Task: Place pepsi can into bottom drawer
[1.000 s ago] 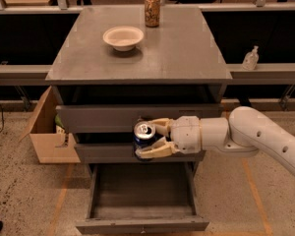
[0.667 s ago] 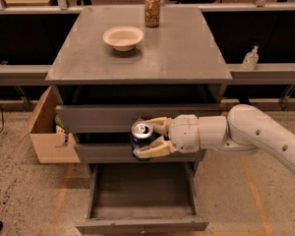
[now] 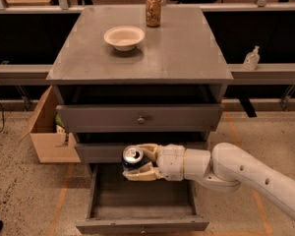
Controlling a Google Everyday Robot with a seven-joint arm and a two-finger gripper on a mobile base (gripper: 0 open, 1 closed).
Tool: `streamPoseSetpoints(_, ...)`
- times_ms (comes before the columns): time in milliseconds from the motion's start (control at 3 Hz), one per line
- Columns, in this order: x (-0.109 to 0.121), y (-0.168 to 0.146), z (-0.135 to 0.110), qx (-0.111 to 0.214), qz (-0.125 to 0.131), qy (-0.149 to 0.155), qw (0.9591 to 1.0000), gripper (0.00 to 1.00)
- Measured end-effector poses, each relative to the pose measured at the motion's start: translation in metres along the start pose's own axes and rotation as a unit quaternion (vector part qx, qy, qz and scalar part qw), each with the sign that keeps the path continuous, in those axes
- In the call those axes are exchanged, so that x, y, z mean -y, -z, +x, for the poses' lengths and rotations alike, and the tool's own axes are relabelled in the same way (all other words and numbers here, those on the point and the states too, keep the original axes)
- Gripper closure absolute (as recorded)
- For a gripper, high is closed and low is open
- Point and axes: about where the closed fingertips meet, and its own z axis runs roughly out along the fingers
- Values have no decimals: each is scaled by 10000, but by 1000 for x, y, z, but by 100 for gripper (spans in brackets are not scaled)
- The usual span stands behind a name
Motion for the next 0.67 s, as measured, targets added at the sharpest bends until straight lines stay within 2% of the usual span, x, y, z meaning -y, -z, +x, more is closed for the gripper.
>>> streamPoseSetpoints(333,-7,-28,42,-81,99,138,9998,100)
streamPoseSetpoints(667,-12,-52,93,-312,181,281,9990,100)
